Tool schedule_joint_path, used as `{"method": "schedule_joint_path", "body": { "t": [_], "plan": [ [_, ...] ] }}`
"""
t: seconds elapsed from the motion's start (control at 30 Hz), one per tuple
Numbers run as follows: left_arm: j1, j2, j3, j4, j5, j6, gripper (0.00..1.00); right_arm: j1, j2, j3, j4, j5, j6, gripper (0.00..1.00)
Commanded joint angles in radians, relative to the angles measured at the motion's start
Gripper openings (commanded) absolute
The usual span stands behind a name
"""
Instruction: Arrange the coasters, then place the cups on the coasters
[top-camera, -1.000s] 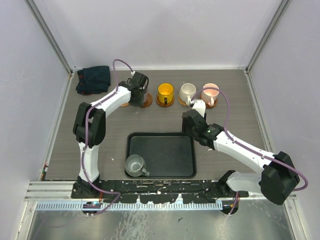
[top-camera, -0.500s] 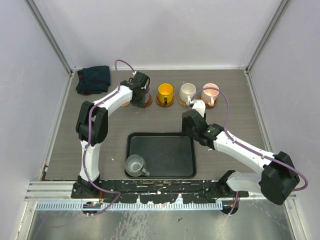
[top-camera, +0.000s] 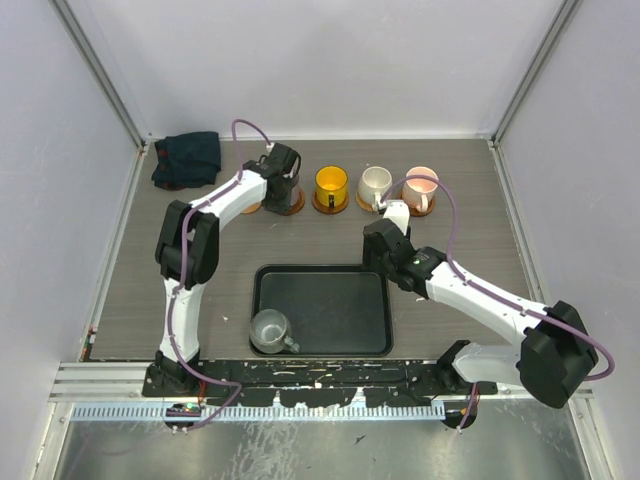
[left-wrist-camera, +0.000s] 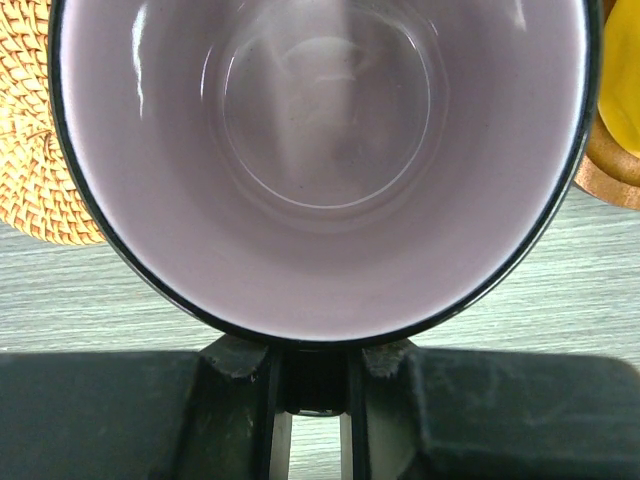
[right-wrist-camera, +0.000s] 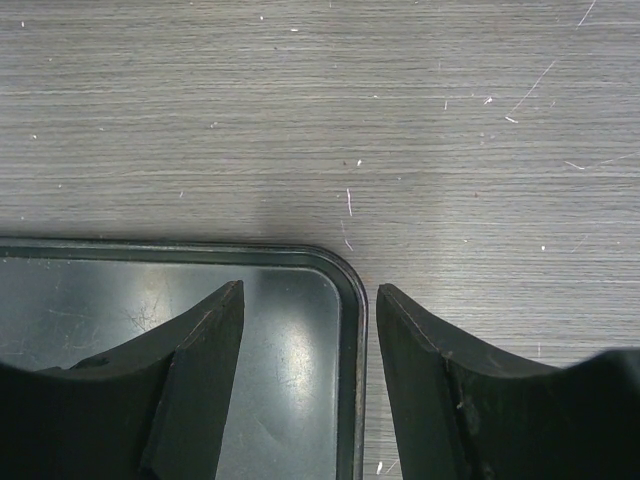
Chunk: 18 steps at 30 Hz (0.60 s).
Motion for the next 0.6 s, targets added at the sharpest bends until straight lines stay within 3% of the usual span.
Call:
{"method": "schedule_joint_path", "body": {
  "t": [0.0,0.37,0.57],
  "plan": [
    [0.008,-0.011,0.068,0.038,-0.039,-0.013,0.0,-0.003,0.003,0.008,0.043,0.0,0.011,0.61],
    [0.008,-0.002,0.048,0.045,-0.016,-0.015,0.03,-0.002,0.011,0.006,0.052,-0.014,0.009,0.61],
    [0.008,-0.015,0.027,0.052,0.013,-0.019,0.16,-0.002,0.008,0.005,0.06,-0.026,0.012,0.61]
  ]
}}
